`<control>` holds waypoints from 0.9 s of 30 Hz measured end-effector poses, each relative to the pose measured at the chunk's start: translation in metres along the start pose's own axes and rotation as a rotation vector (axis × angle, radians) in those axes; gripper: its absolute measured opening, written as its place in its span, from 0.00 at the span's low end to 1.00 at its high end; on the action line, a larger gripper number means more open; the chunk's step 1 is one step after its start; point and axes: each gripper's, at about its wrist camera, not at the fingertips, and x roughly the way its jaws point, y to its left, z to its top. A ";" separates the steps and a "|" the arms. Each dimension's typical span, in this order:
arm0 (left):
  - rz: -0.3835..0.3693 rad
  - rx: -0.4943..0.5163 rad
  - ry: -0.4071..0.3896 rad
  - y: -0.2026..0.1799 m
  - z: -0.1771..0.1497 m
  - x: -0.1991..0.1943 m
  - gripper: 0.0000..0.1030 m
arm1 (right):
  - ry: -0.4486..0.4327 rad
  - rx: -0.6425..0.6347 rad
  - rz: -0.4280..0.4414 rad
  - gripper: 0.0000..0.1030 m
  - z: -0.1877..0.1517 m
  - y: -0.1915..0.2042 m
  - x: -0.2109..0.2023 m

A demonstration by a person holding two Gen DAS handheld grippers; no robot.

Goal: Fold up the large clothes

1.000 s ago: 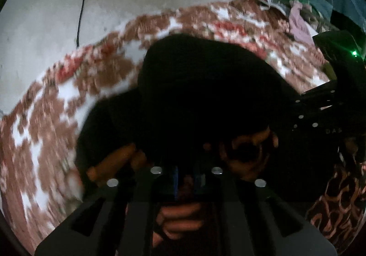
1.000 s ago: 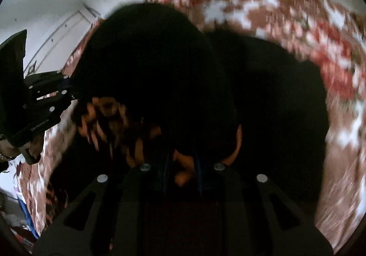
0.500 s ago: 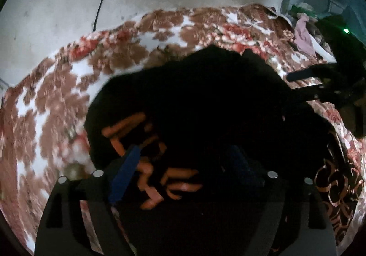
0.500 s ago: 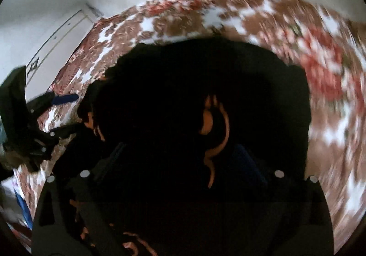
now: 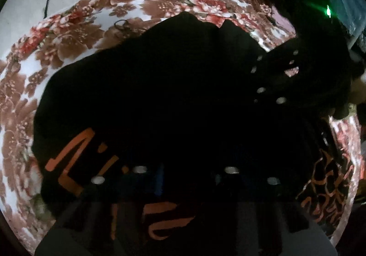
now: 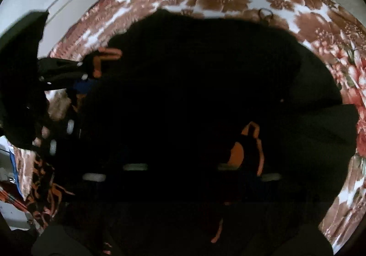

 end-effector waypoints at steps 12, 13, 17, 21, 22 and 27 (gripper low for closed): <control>-0.115 0.086 -0.065 -0.057 0.035 -0.067 0.17 | -0.120 0.085 0.005 0.09 -0.021 -0.006 -0.095; -0.124 0.096 -0.057 -0.063 0.034 -0.063 0.17 | -0.105 0.073 -0.016 0.09 -0.027 -0.006 -0.093; -0.137 0.098 0.008 -0.079 0.016 -0.031 0.17 | -0.020 0.109 -0.033 0.08 -0.052 -0.013 -0.070; -0.131 0.089 0.051 -0.090 -0.014 0.003 0.18 | 0.043 0.175 -0.061 0.08 -0.079 -0.019 -0.048; -0.111 0.089 0.061 -0.093 -0.022 0.012 0.21 | 0.057 0.182 -0.064 0.08 -0.086 -0.019 -0.043; -0.060 0.087 0.058 -0.095 -0.046 0.021 0.78 | 0.059 0.217 -0.048 0.28 -0.102 -0.019 -0.035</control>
